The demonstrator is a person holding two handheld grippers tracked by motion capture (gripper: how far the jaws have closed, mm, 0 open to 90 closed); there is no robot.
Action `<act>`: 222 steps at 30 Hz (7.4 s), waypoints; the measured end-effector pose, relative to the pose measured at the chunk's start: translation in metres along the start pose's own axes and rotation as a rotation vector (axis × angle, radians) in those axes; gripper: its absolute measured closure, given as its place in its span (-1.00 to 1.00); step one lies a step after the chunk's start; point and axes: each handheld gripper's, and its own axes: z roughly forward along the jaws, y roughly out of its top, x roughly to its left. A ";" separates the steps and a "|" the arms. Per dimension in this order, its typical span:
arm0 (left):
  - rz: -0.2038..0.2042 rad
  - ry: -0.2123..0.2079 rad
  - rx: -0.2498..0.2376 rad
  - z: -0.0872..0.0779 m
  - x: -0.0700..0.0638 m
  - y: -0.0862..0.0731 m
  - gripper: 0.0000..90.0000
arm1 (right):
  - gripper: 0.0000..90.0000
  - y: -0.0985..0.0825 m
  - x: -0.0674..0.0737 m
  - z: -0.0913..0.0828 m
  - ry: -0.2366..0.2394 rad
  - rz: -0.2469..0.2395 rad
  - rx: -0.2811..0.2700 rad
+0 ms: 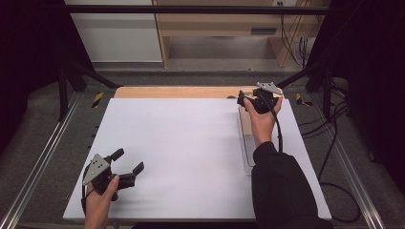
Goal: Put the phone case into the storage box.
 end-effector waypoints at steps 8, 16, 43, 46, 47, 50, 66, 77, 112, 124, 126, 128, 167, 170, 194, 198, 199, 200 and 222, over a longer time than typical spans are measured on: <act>0.000 0.001 -0.001 0.000 0.000 0.000 -0.91 | -0.86 0.003 0.001 -0.005 0.012 0.001 0.017; 0.000 0.000 -0.001 0.000 0.000 0.000 -0.91 | -0.88 0.006 0.002 -0.010 0.031 -0.005 0.026; -0.004 0.002 -0.005 0.000 0.000 0.000 -0.91 | -0.91 0.015 -0.002 -0.029 0.110 0.016 0.085; -0.004 0.002 -0.006 0.000 -0.001 0.000 -0.91 | -0.91 0.017 -0.003 -0.030 0.115 0.026 0.091; -0.004 0.003 -0.004 0.000 -0.001 0.000 -0.91 | -0.91 0.017 -0.003 -0.031 0.116 0.029 0.092; 0.000 0.001 -0.002 0.000 -0.001 0.000 -0.91 | -0.91 0.018 -0.004 -0.034 0.115 0.025 0.091; -0.003 0.006 -0.003 -0.001 0.000 0.000 -0.91 | -0.90 0.022 -0.001 -0.043 0.127 0.012 0.084; -0.004 0.013 -0.005 -0.004 0.003 0.001 -0.91 | -0.87 0.028 -0.001 -0.056 0.157 0.011 0.027; 0.009 0.054 -0.009 -0.024 0.014 -0.002 -0.91 | -0.89 0.030 -0.008 -0.094 0.175 -0.054 -0.171; 0.016 0.049 -0.015 -0.023 0.013 -0.001 -0.91 | -0.90 0.022 -0.014 -0.109 0.188 -0.088 -0.178; 0.018 0.047 -0.016 -0.023 0.013 -0.001 -0.91 | -0.90 0.020 -0.015 -0.112 0.185 -0.099 -0.180; 0.018 0.045 -0.018 -0.023 0.013 -0.001 -0.91 | -0.90 0.018 -0.016 -0.114 0.185 -0.109 -0.179; 0.045 0.040 -0.017 -0.023 0.011 -0.001 -0.94 | -0.93 -0.014 -0.066 -0.181 0.203 -0.080 -0.155; 0.046 0.036 -0.016 -0.022 0.011 -0.001 -0.94 | -0.93 -0.017 -0.068 -0.183 0.205 -0.077 -0.151; 0.058 0.033 -0.014 -0.022 0.011 -0.002 -0.94 | -0.94 -0.045 -0.077 -0.196 0.211 -0.094 -0.186; 0.059 0.032 -0.014 -0.022 0.011 -0.002 -0.94 | -0.94 -0.051 -0.079 -0.197 0.215 -0.093 -0.180; 0.059 0.032 -0.014 -0.022 0.011 -0.002 -0.94 | -0.94 -0.053 -0.079 -0.197 0.217 -0.094 -0.180; 0.059 0.032 -0.014 -0.022 0.011 -0.002 -0.94 | -0.94 -0.054 -0.079 -0.197 0.219 -0.090 -0.178; 0.062 0.030 -0.013 -0.022 0.010 -0.001 -0.94 | -0.94 -0.079 -0.084 -0.201 0.217 -0.104 -0.165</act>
